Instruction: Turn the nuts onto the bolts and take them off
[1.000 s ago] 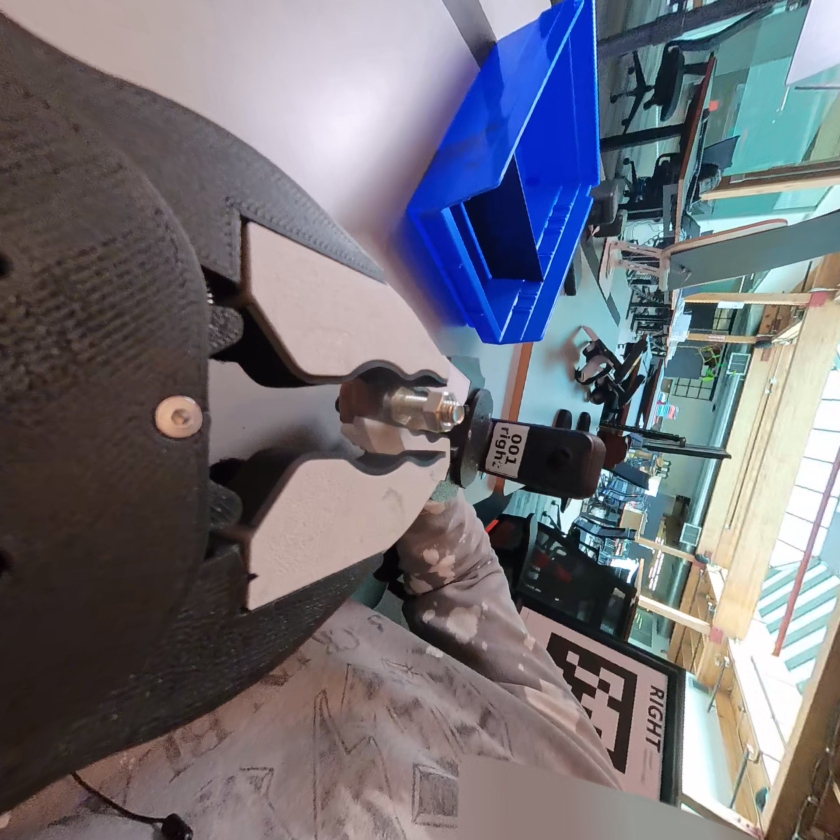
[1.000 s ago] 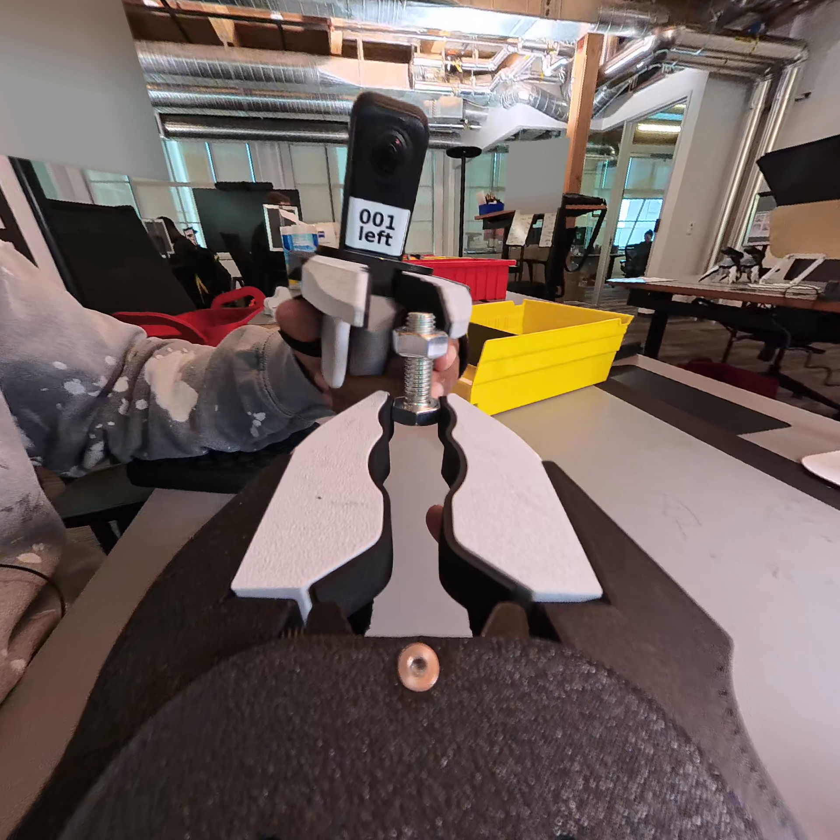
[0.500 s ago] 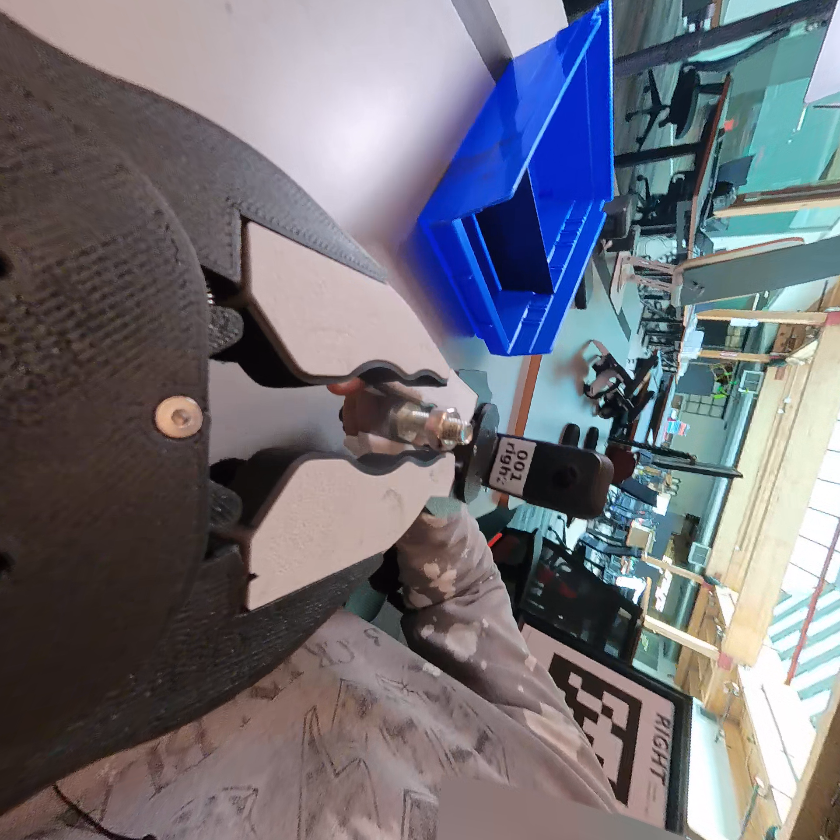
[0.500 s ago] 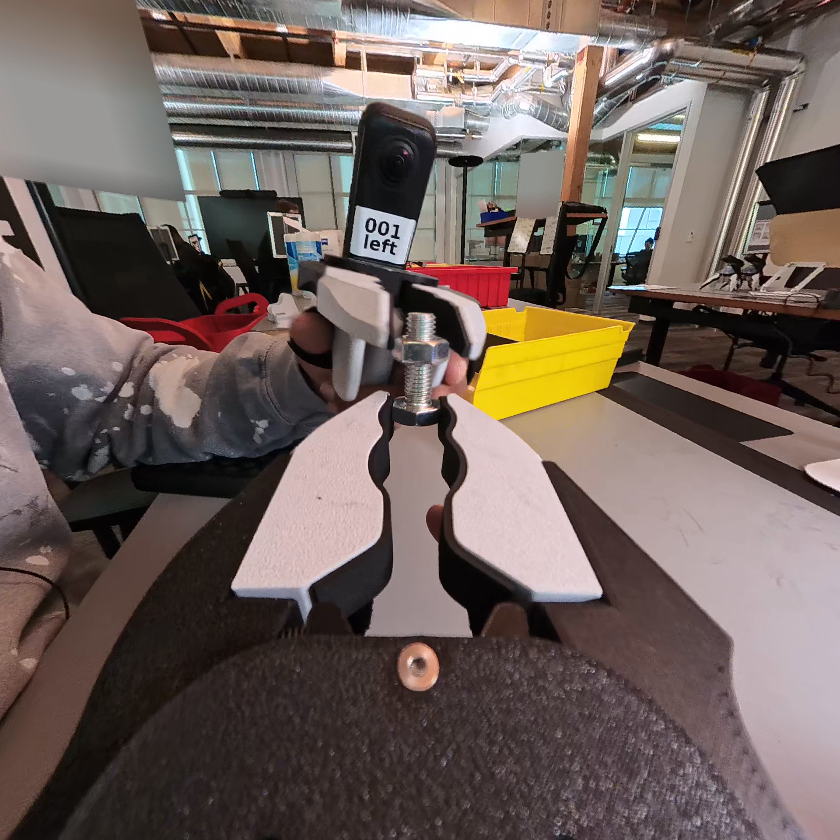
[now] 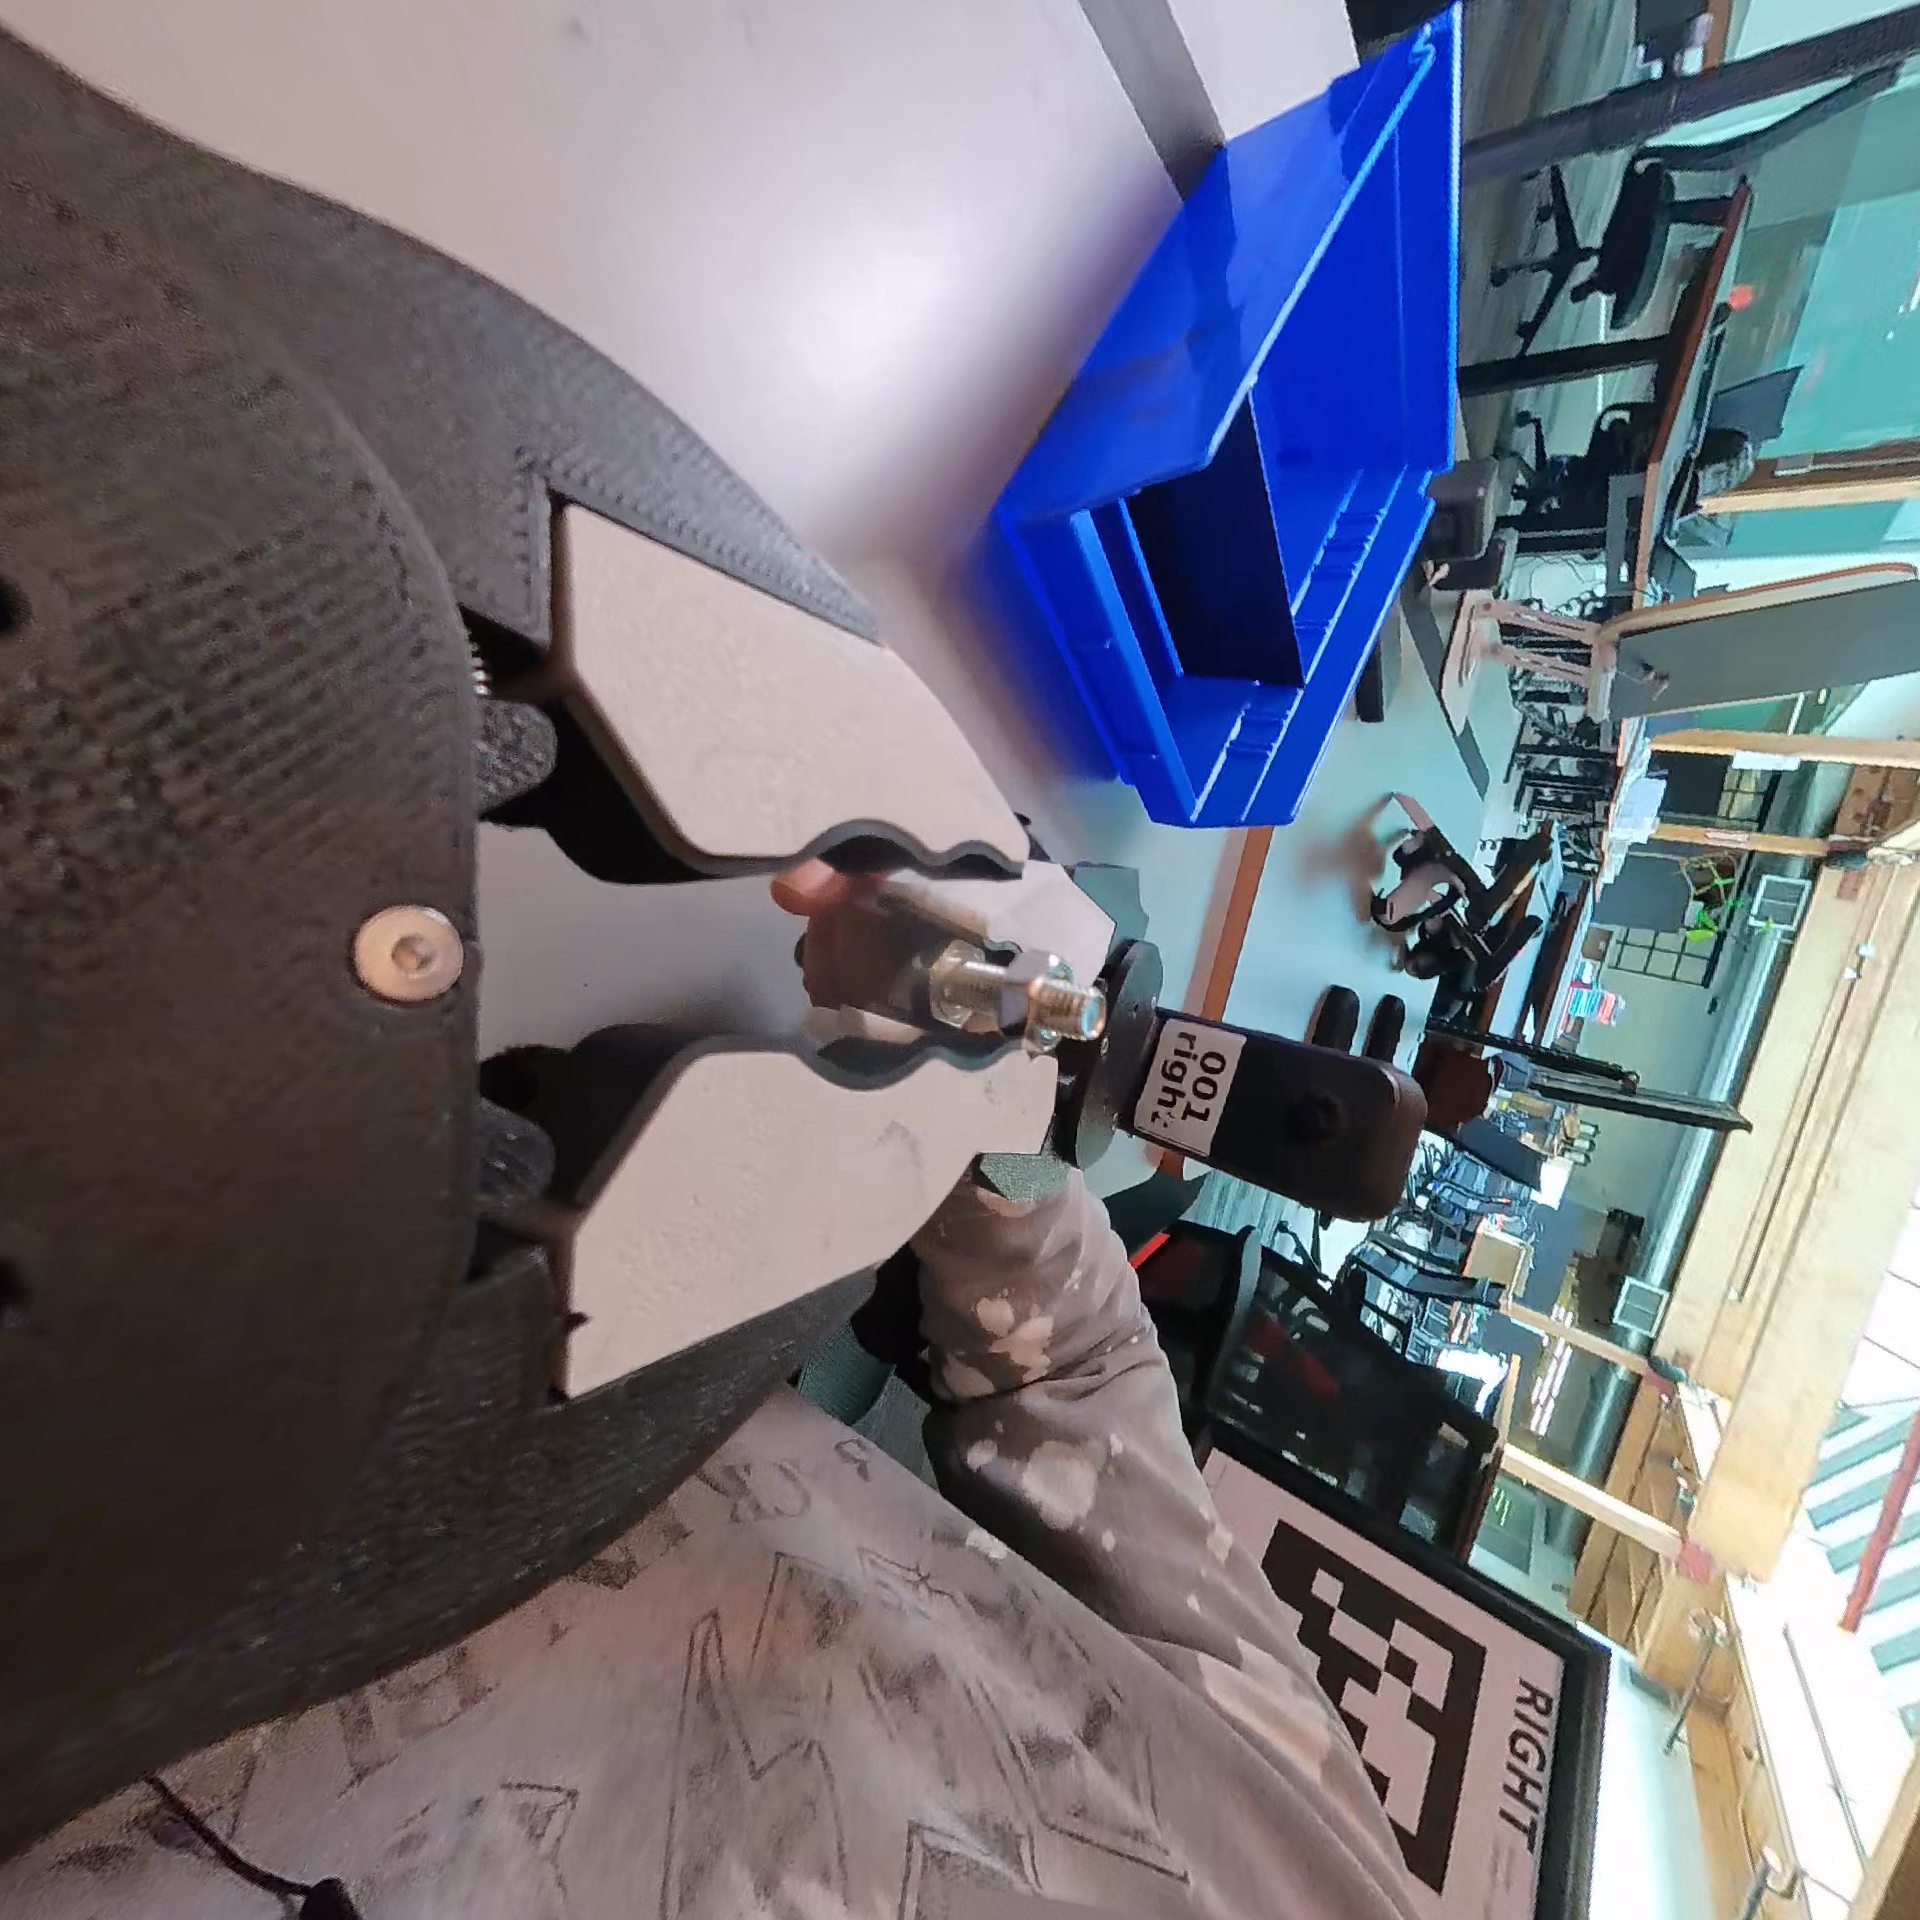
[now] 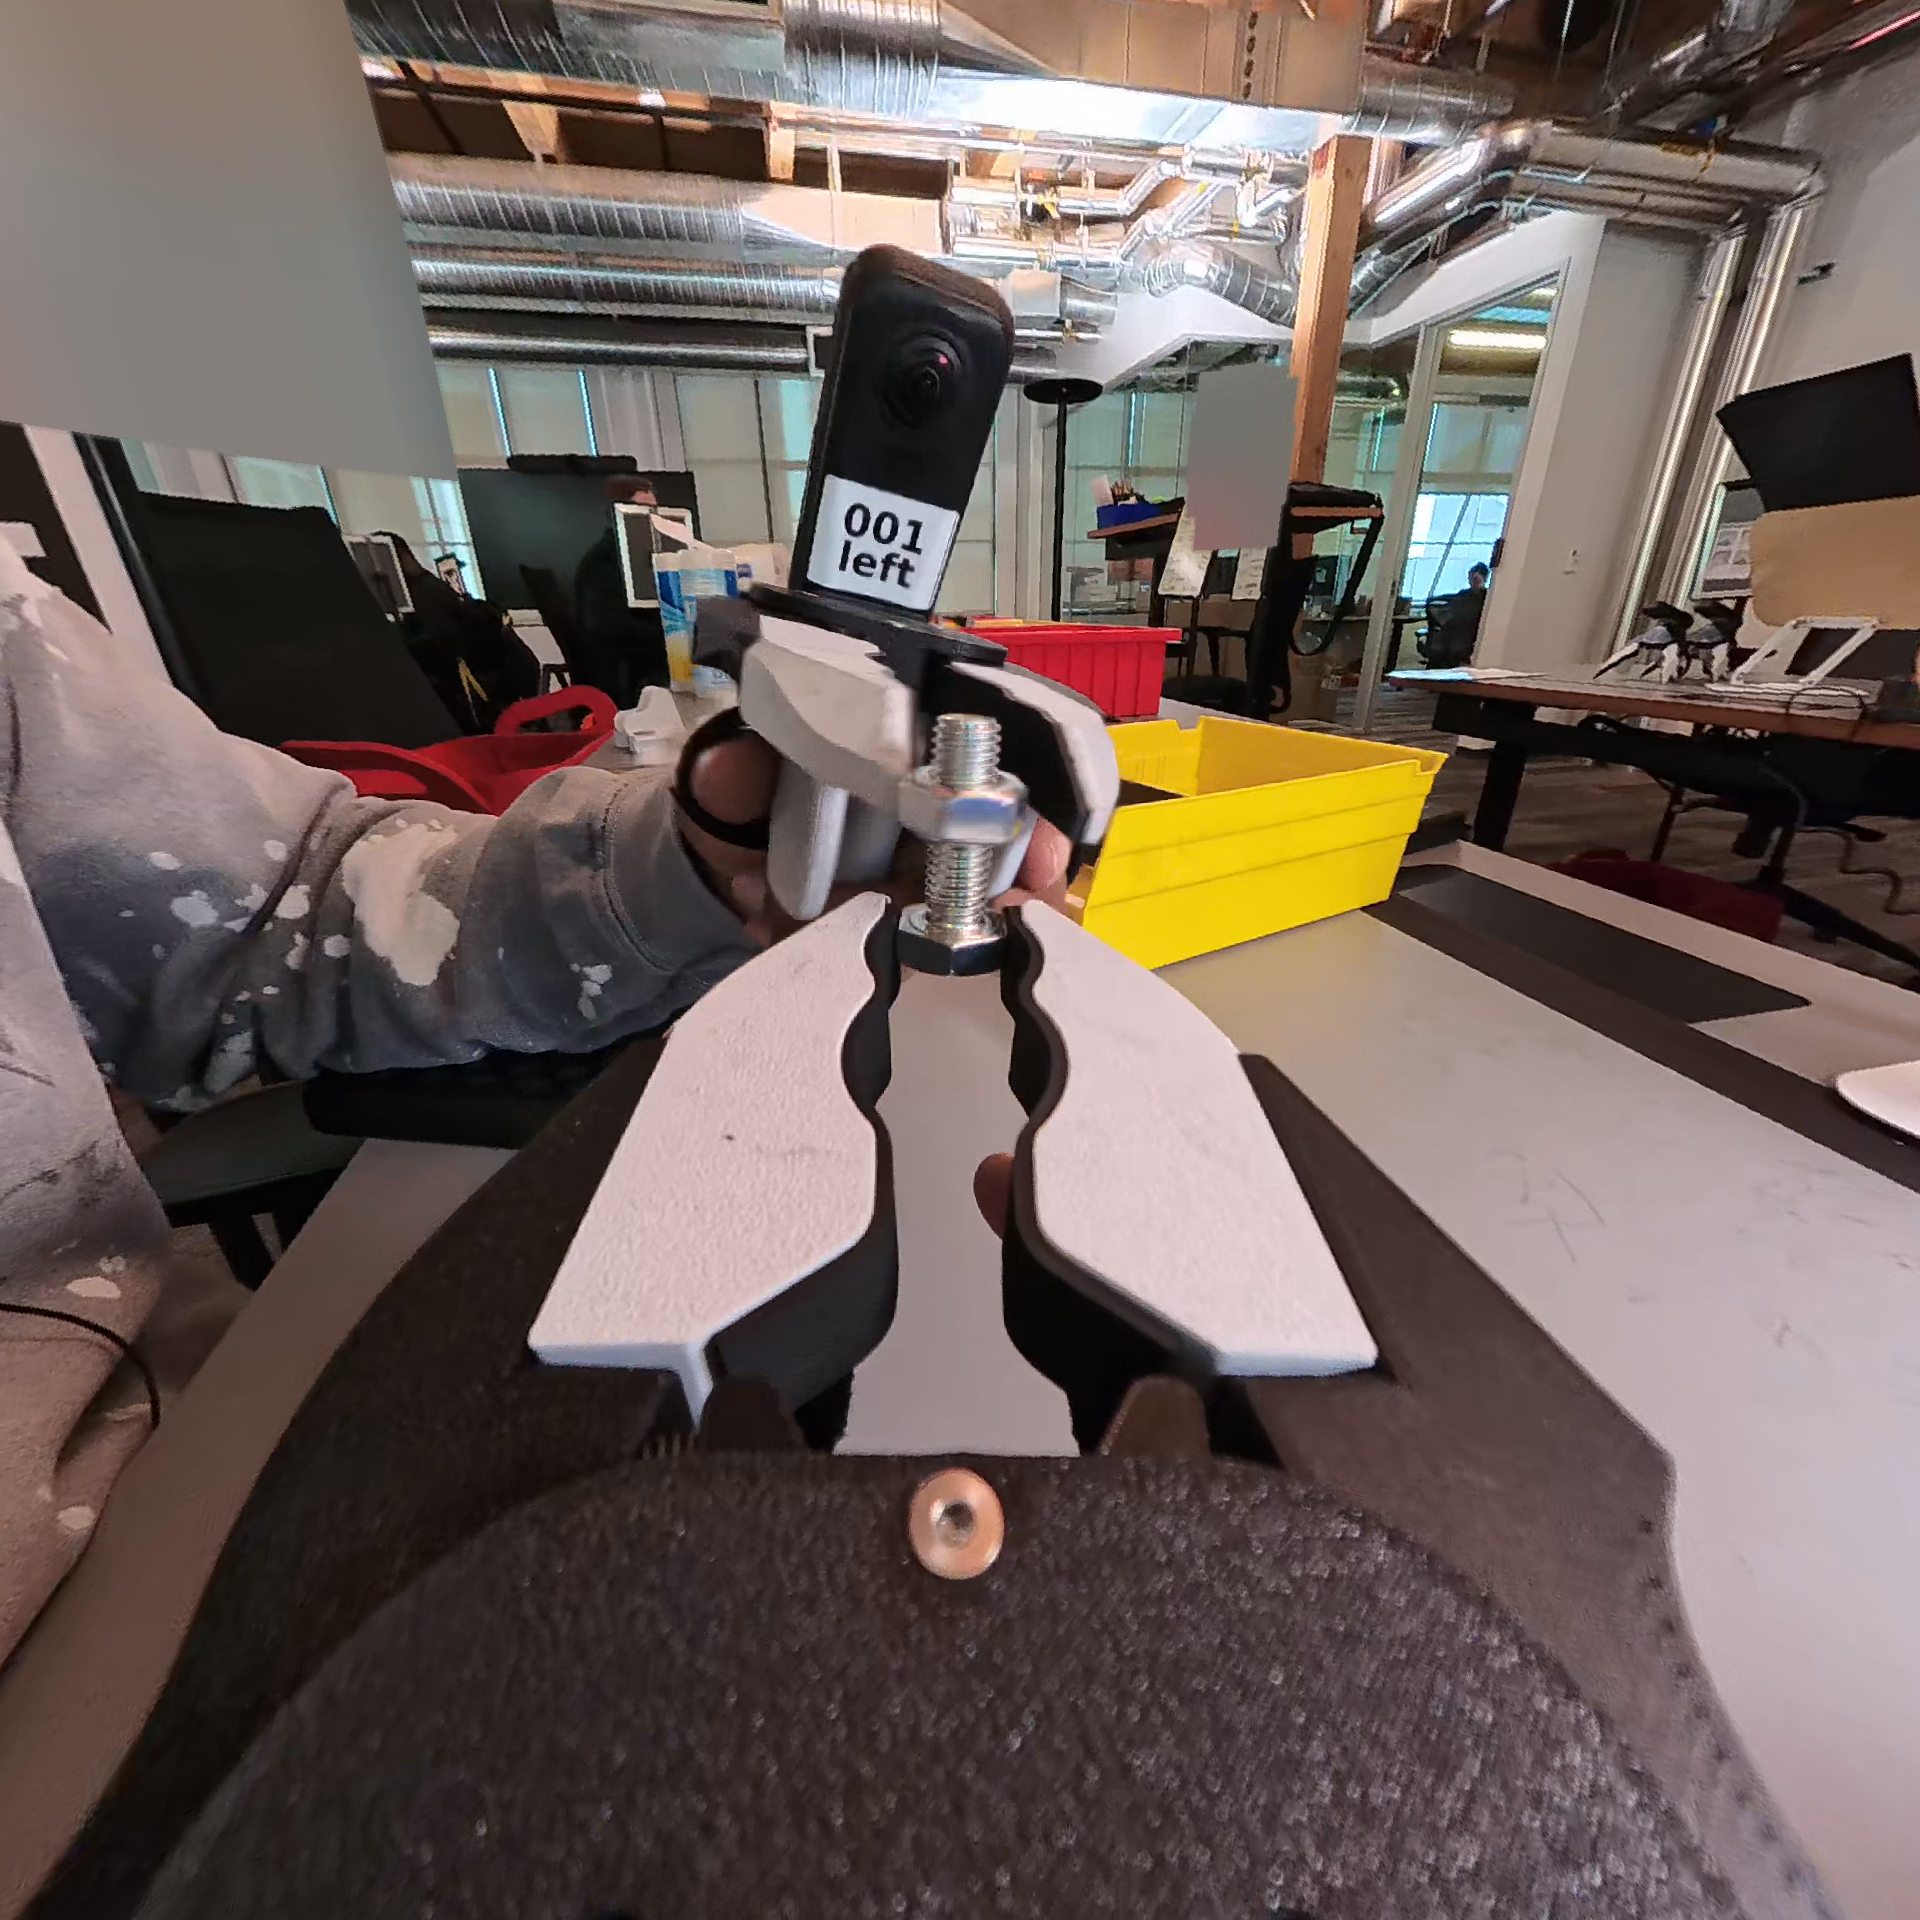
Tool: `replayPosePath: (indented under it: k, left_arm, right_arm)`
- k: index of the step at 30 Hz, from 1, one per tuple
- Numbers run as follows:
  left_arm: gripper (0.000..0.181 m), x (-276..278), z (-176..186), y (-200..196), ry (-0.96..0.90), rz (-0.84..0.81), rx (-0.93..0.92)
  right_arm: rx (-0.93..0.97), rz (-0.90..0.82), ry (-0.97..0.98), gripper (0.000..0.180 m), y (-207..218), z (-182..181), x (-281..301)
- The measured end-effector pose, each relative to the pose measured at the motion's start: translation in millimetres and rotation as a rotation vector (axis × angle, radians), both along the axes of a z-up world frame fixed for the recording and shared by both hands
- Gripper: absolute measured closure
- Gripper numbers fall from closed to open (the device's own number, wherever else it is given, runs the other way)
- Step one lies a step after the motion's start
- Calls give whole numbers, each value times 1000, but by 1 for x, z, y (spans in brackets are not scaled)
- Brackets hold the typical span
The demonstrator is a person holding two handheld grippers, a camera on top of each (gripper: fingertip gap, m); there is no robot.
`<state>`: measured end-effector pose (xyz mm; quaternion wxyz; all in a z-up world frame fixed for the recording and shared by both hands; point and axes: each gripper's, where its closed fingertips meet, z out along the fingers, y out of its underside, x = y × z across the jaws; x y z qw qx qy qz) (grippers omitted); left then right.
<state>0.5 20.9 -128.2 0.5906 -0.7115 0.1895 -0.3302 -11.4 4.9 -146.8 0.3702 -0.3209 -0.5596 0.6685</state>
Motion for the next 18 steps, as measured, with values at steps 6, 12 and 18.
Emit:
replayPosePath:
  k: [6, 12, 18]
  left_arm:
    - [161, -16, -2, 4, 28, 72, -10]
    - [149, 3, -5, 0, 48, 0, -9]
    - [167, -23, -6, 6, 57, 113, -28]
  right_arm:
    - [4, 20, 18, 161, -2, 3, 3]
    - [16, 0, -4, 161, -3, -1, 0]
    - [8, 5, 18, 161, 0, 4, 2]
